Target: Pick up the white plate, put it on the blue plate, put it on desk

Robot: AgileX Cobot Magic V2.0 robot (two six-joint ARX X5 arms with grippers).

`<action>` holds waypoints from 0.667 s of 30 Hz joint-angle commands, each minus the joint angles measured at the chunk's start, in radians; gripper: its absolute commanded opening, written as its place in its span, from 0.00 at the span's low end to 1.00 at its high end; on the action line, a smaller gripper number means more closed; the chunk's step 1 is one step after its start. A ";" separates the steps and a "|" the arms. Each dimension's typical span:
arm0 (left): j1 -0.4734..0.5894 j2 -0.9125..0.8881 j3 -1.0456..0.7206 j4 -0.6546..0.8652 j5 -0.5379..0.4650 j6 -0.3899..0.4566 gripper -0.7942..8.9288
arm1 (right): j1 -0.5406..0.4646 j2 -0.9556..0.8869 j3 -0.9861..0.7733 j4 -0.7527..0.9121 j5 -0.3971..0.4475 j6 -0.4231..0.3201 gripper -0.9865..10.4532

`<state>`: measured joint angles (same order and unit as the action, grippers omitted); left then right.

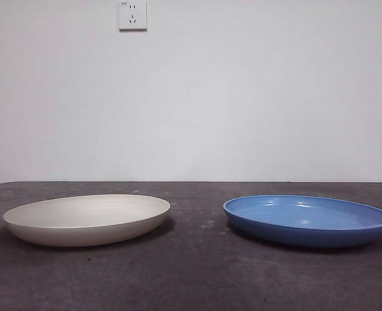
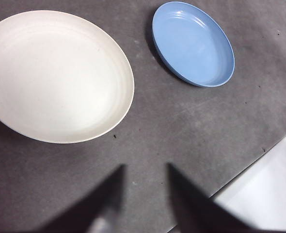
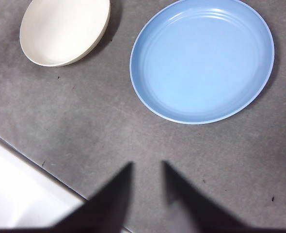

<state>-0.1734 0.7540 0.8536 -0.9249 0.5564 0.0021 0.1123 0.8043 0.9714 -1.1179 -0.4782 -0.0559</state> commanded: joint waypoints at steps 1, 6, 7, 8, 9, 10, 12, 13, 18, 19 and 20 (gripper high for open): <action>-0.003 0.007 0.021 0.008 0.006 0.002 0.52 | 0.003 0.005 0.018 0.007 -0.003 -0.006 0.43; -0.003 0.008 0.021 0.048 0.005 -0.048 0.54 | 0.003 0.005 0.018 0.011 -0.004 -0.003 0.43; -0.003 0.012 0.021 0.062 0.004 -0.053 0.54 | 0.003 0.005 0.018 0.011 -0.004 -0.003 0.43; -0.003 0.014 0.021 0.074 -0.001 -0.064 0.54 | 0.003 0.005 0.018 0.011 -0.004 -0.003 0.43; -0.003 0.022 0.021 0.089 -0.013 -0.079 0.53 | 0.003 0.005 0.018 0.011 -0.003 -0.003 0.43; -0.003 0.031 0.021 0.102 -0.024 -0.091 0.53 | 0.003 0.005 0.018 0.011 -0.004 -0.003 0.43; -0.003 0.054 0.022 0.125 -0.060 -0.099 0.53 | 0.003 0.005 0.018 0.011 -0.003 -0.003 0.43; -0.003 0.070 0.022 0.139 -0.082 -0.102 0.53 | 0.003 0.005 0.018 0.012 -0.003 -0.003 0.43; -0.003 0.174 0.035 0.215 -0.168 -0.134 0.53 | 0.003 0.005 0.018 0.018 -0.004 -0.003 0.43; -0.003 0.204 0.046 0.223 -0.189 -0.134 0.53 | 0.003 0.005 0.018 0.018 -0.004 -0.003 0.43; -0.003 0.234 0.059 0.224 -0.211 -0.134 0.53 | 0.003 0.005 0.018 0.018 -0.004 -0.003 0.43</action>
<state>-0.1745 0.9611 0.8848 -0.7113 0.3611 -0.1211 0.1123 0.8043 0.9714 -1.1099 -0.4782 -0.0555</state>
